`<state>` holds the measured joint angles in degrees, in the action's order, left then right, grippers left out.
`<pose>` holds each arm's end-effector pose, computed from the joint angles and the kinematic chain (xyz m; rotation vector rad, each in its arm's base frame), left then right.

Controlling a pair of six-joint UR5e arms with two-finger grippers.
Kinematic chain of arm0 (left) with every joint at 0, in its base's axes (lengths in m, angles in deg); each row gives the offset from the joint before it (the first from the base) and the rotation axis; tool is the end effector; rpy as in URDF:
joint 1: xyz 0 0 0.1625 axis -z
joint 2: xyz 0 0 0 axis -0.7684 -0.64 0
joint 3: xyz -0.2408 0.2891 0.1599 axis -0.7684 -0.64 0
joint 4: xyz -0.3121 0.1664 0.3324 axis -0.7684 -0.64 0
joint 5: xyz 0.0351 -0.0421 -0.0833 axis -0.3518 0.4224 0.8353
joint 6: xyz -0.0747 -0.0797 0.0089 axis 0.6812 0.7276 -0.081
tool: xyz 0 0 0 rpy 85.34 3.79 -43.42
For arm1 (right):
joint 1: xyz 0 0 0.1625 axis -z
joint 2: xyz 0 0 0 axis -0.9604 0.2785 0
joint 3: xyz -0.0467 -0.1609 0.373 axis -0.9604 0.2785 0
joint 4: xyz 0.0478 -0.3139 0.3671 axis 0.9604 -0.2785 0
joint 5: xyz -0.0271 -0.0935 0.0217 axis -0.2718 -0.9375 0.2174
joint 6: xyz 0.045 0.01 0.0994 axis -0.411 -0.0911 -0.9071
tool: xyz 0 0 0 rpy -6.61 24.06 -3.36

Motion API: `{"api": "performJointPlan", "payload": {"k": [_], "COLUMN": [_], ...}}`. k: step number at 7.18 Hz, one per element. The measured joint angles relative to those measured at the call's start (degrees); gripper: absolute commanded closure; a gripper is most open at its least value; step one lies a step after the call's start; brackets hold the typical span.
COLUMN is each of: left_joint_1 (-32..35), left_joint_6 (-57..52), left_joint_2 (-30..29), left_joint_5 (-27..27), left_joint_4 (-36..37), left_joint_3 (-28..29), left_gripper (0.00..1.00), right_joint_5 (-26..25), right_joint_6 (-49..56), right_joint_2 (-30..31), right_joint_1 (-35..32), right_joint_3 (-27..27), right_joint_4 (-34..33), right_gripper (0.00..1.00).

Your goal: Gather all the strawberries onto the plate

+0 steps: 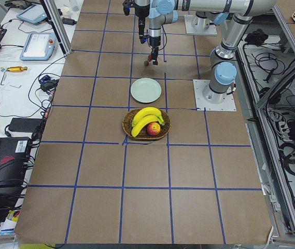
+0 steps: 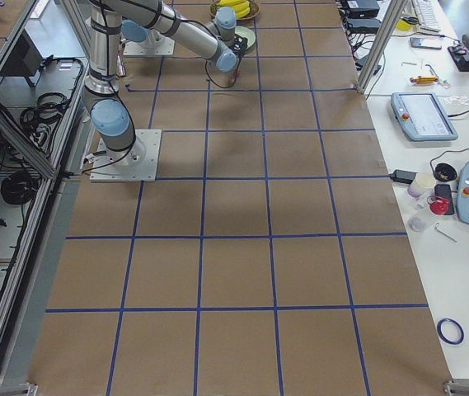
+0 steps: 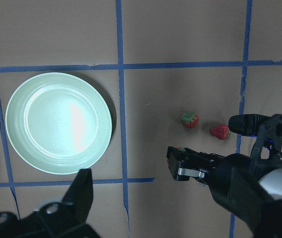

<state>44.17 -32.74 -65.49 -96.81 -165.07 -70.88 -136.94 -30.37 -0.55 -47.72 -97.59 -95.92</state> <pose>-0.1787 -0.5471 0.4505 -0.0077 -3.1097 0.0483 0.4669 -0.4293 0.1142 0.3216 2.7185 0.1355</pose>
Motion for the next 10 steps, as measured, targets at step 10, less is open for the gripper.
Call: {"api": "performJointPlan", "payload": {"k": [10], "left_joint_1": [-0.34], "left_joint_6": [0.04], "left_joint_2": [0.07], "left_joint_5": [0.01], "left_joint_4": [-0.07], "left_joint_3": [0.0], "left_gripper": [0.0], "right_joint_5": [-18.23], "right_joint_6": [19.9], "right_joint_2": [14.88], "right_joint_1": [13.61], "right_joint_3": [-0.75], "right_joint_4": [22.51], "right_gripper": [0.0]}}
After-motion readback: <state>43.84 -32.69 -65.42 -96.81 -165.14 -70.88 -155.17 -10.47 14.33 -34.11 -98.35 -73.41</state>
